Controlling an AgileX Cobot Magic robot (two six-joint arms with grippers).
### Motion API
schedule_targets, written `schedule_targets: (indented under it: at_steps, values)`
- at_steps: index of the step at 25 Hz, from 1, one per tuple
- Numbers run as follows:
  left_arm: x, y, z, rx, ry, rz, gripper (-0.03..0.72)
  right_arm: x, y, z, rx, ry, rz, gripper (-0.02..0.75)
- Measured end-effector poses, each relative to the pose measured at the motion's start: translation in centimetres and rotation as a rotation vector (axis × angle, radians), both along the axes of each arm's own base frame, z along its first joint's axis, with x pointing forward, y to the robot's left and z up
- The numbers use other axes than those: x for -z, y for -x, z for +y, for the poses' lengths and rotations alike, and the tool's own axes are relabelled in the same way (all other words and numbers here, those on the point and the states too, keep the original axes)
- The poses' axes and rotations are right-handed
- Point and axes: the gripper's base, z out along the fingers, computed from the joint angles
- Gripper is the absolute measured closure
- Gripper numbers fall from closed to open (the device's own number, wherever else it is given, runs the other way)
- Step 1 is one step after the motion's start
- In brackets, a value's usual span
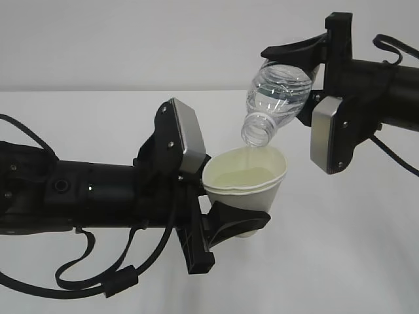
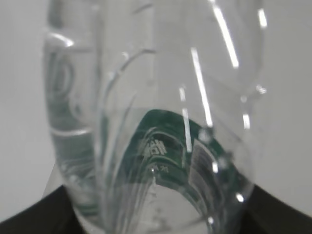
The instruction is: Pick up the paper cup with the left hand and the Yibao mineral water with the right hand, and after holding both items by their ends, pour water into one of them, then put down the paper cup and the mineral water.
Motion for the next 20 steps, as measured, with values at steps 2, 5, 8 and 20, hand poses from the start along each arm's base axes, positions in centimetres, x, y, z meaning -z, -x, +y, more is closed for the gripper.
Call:
schedule_targets:
  at_steps: [2, 5, 8, 20]
  values:
    - [0.00, 0.00, 0.00, 0.000, 0.000, 0.000, 0.312, -0.01, 0.01, 0.01, -0.001, -0.001, -0.001, 0.293]
    - [0.00, 0.00, 0.00, 0.000, 0.000, 0.000, 0.312, -0.03, 0.01, 0.02, -0.002, -0.002, -0.002, 0.293]
    - [0.00, 0.00, 0.00, 0.000, 0.000, 0.000, 0.312, -0.04, 0.02, 0.03, -0.004, -0.004, -0.003, 0.293]
    - [0.00, 0.00, 0.00, 0.000, 0.000, 0.000, 0.312, -0.04, 0.02, 0.03, -0.006, 0.008, -0.016, 0.293]
